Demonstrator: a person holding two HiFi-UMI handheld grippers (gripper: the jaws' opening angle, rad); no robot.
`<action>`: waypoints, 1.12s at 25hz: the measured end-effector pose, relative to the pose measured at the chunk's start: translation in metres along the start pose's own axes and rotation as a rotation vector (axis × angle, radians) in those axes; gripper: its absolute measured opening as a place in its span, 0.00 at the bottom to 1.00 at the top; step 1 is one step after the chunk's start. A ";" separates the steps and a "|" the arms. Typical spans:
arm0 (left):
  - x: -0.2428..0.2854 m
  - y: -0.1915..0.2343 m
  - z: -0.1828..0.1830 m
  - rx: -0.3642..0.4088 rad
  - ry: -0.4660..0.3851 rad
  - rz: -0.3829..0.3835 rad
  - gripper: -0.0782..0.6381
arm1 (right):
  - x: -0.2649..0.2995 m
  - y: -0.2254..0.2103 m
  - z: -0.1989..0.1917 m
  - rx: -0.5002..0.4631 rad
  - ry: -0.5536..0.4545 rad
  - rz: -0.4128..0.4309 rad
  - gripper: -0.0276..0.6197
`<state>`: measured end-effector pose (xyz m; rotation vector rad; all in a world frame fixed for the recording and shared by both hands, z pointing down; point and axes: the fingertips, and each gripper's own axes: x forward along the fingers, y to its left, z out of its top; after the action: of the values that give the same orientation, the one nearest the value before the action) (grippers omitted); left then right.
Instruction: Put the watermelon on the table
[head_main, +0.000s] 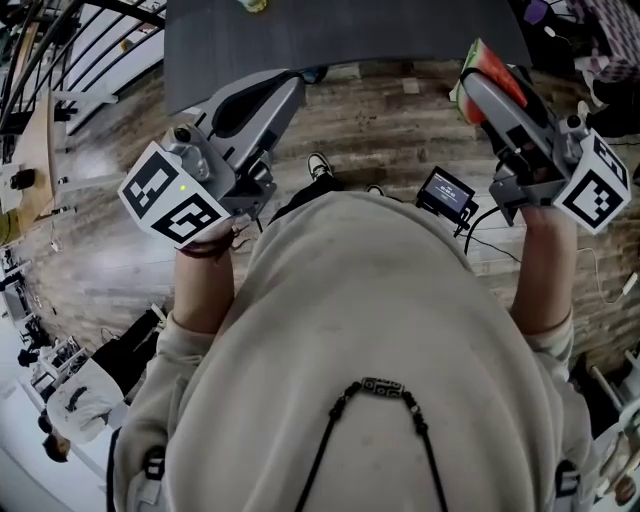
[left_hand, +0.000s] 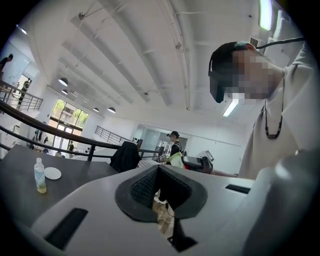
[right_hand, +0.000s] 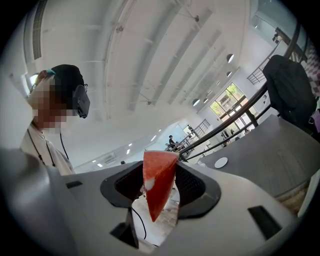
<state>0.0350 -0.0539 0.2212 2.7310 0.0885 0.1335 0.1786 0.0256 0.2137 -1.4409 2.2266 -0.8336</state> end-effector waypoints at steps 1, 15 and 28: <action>0.002 0.002 0.002 0.001 0.002 -0.008 0.12 | -0.001 -0.001 0.002 0.000 -0.004 -0.007 0.36; 0.044 -0.003 -0.004 0.017 0.035 -0.140 0.12 | -0.037 -0.010 0.011 -0.017 -0.081 -0.102 0.36; 0.012 0.022 -0.007 0.006 -0.004 -0.173 0.12 | 0.007 0.014 0.008 -0.076 -0.056 -0.103 0.36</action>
<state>0.0471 -0.0699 0.2371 2.7148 0.3235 0.0790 0.1708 0.0209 0.1986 -1.6058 2.1801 -0.7378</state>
